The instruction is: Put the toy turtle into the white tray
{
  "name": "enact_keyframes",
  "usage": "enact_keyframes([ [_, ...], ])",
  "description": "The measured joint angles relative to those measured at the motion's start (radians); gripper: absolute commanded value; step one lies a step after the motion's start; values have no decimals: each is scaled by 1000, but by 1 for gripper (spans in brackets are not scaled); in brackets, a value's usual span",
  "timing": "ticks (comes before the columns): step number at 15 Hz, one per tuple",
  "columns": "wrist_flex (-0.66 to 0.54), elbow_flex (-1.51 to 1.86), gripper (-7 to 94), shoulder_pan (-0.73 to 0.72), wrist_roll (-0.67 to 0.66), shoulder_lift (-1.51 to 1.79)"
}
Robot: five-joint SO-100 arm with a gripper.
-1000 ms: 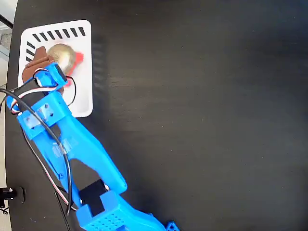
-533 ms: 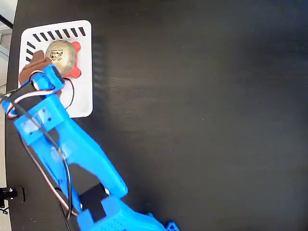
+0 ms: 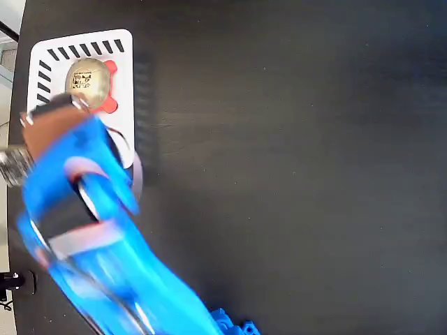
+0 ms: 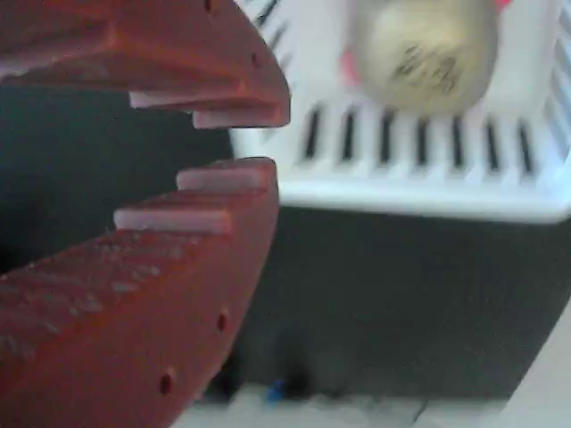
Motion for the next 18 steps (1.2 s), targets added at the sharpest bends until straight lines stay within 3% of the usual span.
enact_keyframes([
  [8,-215,896,-1,310,-124,900],
  [13,-175,1394,-1,347,-121,1330],
  [18,-14,1557,-1,334,-170,1489],
])
